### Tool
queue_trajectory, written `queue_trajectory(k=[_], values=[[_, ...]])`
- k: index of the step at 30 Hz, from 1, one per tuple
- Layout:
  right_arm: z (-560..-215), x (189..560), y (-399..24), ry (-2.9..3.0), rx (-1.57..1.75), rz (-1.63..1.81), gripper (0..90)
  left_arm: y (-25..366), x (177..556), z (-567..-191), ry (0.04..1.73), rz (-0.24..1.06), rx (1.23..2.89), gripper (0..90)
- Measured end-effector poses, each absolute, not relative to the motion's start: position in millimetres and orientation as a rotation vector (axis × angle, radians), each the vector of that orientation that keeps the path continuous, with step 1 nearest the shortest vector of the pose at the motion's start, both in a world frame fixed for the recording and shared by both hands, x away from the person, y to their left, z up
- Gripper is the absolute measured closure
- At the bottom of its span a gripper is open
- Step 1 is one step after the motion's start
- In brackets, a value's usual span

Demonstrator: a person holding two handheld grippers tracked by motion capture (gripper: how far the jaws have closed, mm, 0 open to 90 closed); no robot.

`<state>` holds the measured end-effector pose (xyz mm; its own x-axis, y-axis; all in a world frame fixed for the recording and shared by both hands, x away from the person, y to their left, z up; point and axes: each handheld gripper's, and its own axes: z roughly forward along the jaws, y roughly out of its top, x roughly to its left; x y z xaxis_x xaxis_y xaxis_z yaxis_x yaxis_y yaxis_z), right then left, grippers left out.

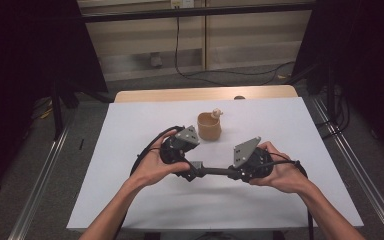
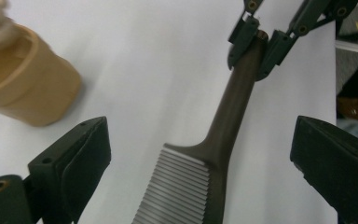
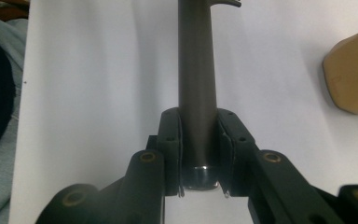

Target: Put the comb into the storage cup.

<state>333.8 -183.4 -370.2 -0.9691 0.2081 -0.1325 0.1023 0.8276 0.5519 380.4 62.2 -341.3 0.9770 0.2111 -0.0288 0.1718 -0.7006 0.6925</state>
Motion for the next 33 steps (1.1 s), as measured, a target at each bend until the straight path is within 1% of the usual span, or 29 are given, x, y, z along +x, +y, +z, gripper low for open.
queue_trajectory(k=[4, 7, 9, 12, 14, 17, 19, 23, 26, 33], values=[[-371.2, 332.9, -188.3, 2.813, 0.28, 0.858, 72.9, 75.3, 384.0, -342.6, 0.323, 0.074, 2.334, 5.4], [-372.8, 333.1, -191.7, 2.805, 0.31, 0.877, 72.9, 87.4, 385.1, -342.9, 0.358, 0.07, 2.27, 5.0], [-373.2, 332.2, -193.7, 2.801, 0.33, 0.891, 72.9, 95.3, 385.0, -341.9, 0.387, 0.091, 2.247, 4.8], [-373.4, 331.5, -196.5, 2.793, 0.345, 0.906, 72.9, 106.3, 384.3, -342.3, 0.443, 0.199, 2.2, 3.6], [-373.8, 331.2, -198.8, 2.786, 0.364, 0.909, 72.9, 114.1, 383.6, -343.6, 0.482, 0.226, 2.15, 3.6], [-374.0, 329.6, -203.0, 2.771, 0.408, 0.92, 72.9, 125.3, 381.4, -346.3, 0.491, 0.238, 2.087, 3.6], [-373.7, 327.5, -206.2, 2.767, 0.433, 0.927, 72.9, 130.7, 378.5, -348.1, 0.494, 0.246, 2.07, 4.9], [-372.4, 325.0, -211.8, 2.753, 0.463, 0.925, 72.9, 136.4, 371.7, -352.4, 0.5, 0.25, 2.036, 4.0], [-371.1, 323.7, -215.7, 2.737, 0.49, 0.945, 72.9, 140.0, 367.3, -355.5, 0.521, 0.29, 1.982, 3.9], [-372.6, 321.2, -223.2, 2.693, 0.549, 0.982, 72.9, 148.4, 358.7, -364.5, 0.557, 0.309, 1.942, 3.6]])
